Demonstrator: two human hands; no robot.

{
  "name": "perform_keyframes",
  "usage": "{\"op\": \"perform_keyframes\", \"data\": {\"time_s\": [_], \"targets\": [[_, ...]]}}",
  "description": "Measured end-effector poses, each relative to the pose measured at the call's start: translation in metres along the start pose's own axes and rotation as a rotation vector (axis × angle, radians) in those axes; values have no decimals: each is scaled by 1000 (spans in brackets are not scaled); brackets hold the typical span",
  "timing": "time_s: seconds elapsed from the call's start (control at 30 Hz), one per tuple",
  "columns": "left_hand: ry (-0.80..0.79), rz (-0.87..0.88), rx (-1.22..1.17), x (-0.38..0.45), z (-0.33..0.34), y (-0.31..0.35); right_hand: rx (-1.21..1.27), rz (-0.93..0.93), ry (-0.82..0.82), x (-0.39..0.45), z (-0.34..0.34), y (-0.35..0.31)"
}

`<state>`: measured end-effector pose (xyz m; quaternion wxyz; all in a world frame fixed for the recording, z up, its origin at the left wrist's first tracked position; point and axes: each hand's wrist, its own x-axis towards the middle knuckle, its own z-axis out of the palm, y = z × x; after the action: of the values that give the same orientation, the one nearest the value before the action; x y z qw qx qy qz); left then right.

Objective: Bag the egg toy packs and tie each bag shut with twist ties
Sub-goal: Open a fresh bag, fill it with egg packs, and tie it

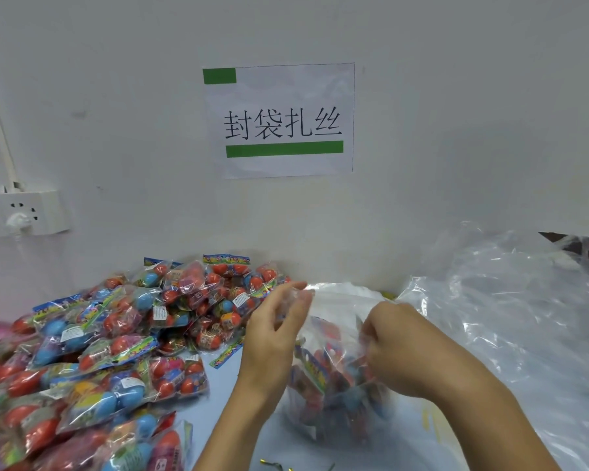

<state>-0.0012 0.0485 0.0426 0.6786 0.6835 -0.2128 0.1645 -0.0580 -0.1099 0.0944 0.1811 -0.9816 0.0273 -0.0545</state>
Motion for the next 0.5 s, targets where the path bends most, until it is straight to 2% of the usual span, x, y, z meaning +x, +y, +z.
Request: {"op": "perform_keyframes", "data": {"time_s": [0.07, 0.13, 0.2, 0.3, 0.4, 0.43, 0.5], "targets": [[-156, -60, 22, -2, -5, -1, 63, -19, 46, 1, 1, 4], [-213, -74, 113, -3, -6, -1, 124, -54, 134, 2, 1, 7], [-134, -36, 176, -2, -3, -3, 216, -126, 260, 3, -3, 6], [21, -1, 107, 2, 0, -2, 409, -222, 511, 3, -14, 5], [162, -6, 52, 3, -1, 3, 456, -219, 698, 3, -18, 12], [191, -13, 33, 3, -2, 5, 425, -196, 703, 4, -17, 14], [213, -15, 50, 3, -2, 6, 379, -99, 568, 3, -14, 18]]}}
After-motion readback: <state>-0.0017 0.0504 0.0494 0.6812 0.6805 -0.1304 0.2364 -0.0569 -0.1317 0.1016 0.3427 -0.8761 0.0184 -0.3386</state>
